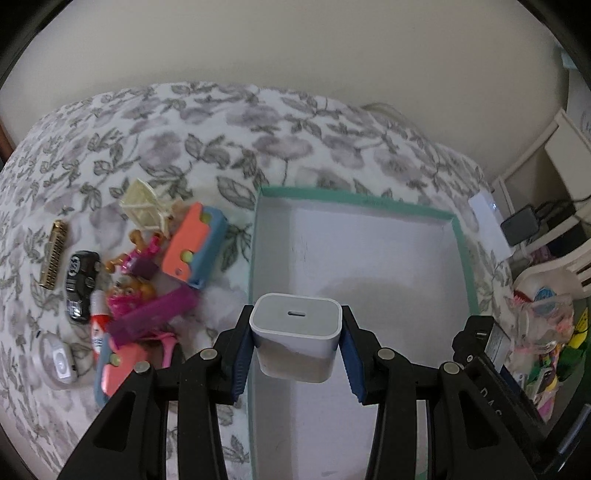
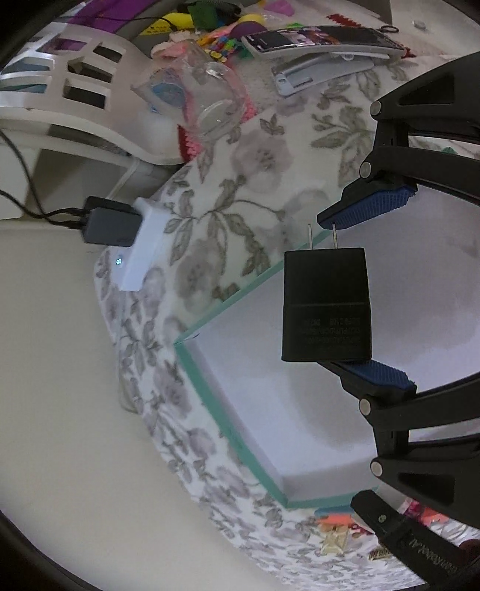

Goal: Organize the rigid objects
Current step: 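Carry both chargers into the teal-rimmed tray and open both tools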

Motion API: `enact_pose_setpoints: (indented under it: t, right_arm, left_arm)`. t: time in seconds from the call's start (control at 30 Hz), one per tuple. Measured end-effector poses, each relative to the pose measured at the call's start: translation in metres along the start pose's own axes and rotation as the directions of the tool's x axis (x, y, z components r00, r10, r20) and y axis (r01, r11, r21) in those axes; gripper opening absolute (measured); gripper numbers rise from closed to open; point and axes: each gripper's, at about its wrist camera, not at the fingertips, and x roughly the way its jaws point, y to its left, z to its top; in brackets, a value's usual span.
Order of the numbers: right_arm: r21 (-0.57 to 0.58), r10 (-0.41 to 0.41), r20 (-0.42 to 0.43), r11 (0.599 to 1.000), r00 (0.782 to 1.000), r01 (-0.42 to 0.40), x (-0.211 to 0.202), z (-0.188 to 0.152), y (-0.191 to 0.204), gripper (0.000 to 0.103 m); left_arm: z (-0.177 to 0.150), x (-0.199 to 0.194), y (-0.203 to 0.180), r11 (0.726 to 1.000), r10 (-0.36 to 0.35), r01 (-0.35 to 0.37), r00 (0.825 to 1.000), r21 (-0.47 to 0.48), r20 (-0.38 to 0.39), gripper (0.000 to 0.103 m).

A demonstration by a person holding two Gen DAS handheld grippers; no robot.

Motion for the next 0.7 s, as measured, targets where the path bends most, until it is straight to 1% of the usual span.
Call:
enact_pose_setpoints:
  t: [0.23, 0.33, 0.53, 0.7]
  right_arm:
    - [-0.023, -0.013, -0.047, 1.000, 0.999, 0.011, 0.015, -0.008, 0.003, 0.070]
    - [-0.031, -0.016, -0.065, 0.999, 0.998, 0.014, 0.020, -0.012, 0.004, 0.070]
    - [-0.026, -0.025, -0.113, 0.999, 0.993, 0.022, 0.035, -0.020, 0.001, 0.070]
    - [-0.029, -0.021, -0.106, 0.999, 0.994, 0.018, 0.034, -0.022, 0.000, 0.070]
  left_arm:
    - [-0.010, 0.020, -0.002, 0.999, 0.020, -0.019, 0.999, 0.027, -0.042, 0.045]
    - [-0.012, 0.025, -0.003, 0.999, 0.017, -0.015, 0.998, 0.031, -0.058, 0.045]
    - [-0.014, 0.030, -0.003, 0.999, 0.018, -0.015, 0.998, 0.042, -0.062, 0.045]
    - [-0.013, 0.030, -0.003, 0.999, 0.016, -0.013, 0.998, 0.041, -0.063, 0.045]
